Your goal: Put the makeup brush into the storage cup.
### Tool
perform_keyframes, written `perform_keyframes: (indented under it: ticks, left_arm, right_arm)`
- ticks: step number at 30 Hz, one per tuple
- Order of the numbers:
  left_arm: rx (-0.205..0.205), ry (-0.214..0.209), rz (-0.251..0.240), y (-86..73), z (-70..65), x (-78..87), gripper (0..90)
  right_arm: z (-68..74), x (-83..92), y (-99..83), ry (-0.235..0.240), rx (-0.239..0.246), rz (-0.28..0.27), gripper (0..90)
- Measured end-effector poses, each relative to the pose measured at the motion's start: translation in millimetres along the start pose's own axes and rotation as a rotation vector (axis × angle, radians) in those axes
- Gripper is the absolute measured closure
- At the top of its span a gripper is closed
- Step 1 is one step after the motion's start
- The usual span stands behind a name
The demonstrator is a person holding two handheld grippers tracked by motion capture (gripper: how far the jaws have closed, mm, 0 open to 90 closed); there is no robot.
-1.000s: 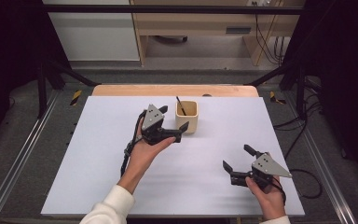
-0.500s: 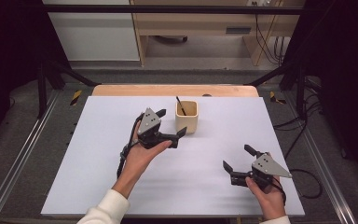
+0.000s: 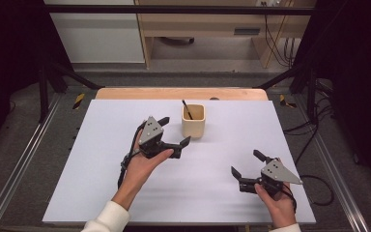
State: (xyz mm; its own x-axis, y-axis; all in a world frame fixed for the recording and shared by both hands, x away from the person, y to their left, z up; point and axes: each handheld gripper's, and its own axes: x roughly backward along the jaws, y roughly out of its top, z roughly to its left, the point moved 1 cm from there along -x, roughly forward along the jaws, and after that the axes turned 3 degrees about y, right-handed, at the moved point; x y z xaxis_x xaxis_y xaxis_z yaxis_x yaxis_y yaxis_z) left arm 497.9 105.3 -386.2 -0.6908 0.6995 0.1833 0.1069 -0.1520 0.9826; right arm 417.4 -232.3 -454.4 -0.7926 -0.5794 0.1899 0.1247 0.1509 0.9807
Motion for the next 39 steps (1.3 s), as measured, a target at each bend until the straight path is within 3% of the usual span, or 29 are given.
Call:
perform_keyframes:
  ticks: [39]
  left_arm:
    - [-0.011, 0.033, -0.035, -10.1, 17.8, 39.8, 0.4]
  right_arm:
    - [1.7, 0.3, -0.2, -0.001, 0.008, 0.003, 3.1]
